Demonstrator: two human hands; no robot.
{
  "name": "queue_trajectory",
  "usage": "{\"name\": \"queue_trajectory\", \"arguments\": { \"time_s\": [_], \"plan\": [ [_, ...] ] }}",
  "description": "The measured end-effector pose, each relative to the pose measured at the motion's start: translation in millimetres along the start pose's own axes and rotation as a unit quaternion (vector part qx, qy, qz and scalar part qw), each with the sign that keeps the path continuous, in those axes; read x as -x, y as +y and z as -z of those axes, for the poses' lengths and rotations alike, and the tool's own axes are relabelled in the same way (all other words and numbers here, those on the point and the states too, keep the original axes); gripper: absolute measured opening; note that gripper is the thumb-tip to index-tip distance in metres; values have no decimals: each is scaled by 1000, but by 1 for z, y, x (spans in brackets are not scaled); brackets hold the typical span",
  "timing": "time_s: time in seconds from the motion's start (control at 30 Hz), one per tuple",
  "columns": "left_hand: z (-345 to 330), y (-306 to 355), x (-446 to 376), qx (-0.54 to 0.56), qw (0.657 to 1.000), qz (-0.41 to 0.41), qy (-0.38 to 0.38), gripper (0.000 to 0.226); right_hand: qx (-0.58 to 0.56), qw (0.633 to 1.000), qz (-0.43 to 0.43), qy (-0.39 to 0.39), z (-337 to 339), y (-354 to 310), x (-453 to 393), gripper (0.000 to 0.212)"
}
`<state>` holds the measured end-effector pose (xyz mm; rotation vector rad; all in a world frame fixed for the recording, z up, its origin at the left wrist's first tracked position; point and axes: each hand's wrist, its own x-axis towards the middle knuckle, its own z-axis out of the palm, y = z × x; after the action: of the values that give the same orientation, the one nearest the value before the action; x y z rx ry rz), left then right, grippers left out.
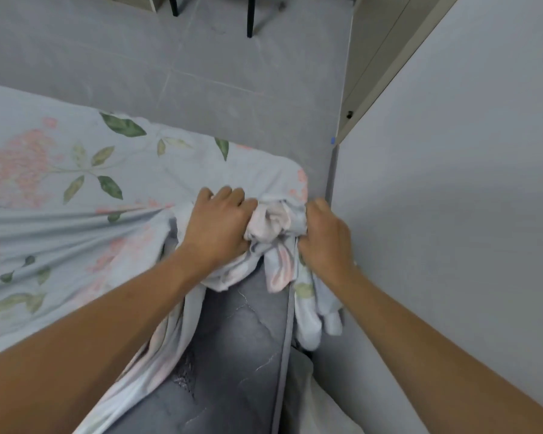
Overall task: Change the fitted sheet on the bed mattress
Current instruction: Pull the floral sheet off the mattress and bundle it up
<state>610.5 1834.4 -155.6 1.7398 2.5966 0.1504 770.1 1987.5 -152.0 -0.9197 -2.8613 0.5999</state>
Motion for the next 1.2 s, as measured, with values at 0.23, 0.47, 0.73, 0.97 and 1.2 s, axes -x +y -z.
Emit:
{"name": "queue_trajectory", "arguments": {
  "time_s": [0.23, 0.47, 0.73, 0.97, 1.2],
  "plan": [
    [-3, -18, -45, -8, 999, 45, -10, 40, -11, 999, -8, 48, -6, 10, -49, 35],
    [-33, -15, -51, 3, 984, 62, -168, 120, -99, 980, -92, -150, -35, 44, -30, 114],
    [-21, -22, -96, -36, 990, 61, -121, 60, 40, 995, -67, -68, -8, 13, -93, 20],
    [-13, -77, -126, -3, 999, 24, -38, 51, 46, 997, -21, -59, -5, 11, -165, 35],
    [-66, -84, -108, 22, 999, 41, 2, 82, -84, 992, -16, -89, -61, 40, -161, 61]
  ]
}}
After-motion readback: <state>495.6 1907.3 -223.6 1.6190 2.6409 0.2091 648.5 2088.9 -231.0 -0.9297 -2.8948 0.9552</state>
